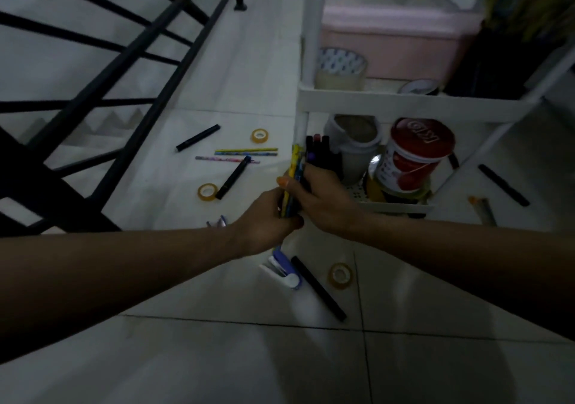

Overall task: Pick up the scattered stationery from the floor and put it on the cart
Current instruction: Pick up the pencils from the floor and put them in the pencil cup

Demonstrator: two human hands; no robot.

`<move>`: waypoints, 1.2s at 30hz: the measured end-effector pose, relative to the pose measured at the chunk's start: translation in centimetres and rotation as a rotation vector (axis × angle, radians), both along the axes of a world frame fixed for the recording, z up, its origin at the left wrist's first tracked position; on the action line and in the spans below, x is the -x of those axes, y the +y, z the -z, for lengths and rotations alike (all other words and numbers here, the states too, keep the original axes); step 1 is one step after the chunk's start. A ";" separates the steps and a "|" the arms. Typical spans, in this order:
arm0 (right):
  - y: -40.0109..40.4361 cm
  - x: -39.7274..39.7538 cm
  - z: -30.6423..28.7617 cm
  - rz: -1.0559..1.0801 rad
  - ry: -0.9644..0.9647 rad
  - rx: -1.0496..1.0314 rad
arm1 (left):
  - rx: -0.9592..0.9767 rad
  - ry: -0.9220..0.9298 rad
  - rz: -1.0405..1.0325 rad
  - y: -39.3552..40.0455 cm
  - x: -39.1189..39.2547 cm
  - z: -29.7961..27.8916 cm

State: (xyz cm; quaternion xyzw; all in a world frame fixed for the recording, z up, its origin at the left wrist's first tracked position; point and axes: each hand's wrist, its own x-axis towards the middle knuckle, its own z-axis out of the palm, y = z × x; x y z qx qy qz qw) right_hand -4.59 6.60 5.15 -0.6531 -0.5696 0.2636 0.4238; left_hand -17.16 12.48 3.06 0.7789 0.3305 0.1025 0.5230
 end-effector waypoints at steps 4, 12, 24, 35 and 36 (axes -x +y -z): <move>-3.1 -3.3 -3.5 0.079 -0.023 -0.141 | 0.037 -0.019 0.101 -1.8 -2.7 -1.4; -6.0 -8.7 -9.6 0.215 -0.289 -0.244 | 0.066 -0.260 0.217 -4.9 -10.3 -6.3; -8.6 -14.0 -18.5 0.405 -0.519 -0.667 | -0.357 -0.638 0.097 -6.4 -16.9 -13.4; -10.4 -18.1 -19.3 0.617 -0.635 -0.773 | -0.561 -0.604 -0.007 -6.2 -19.8 -14.5; -10.3 -18.2 -19.5 0.623 -0.636 -0.784 | -0.567 -0.605 -0.011 -6.3 -20.0 -14.5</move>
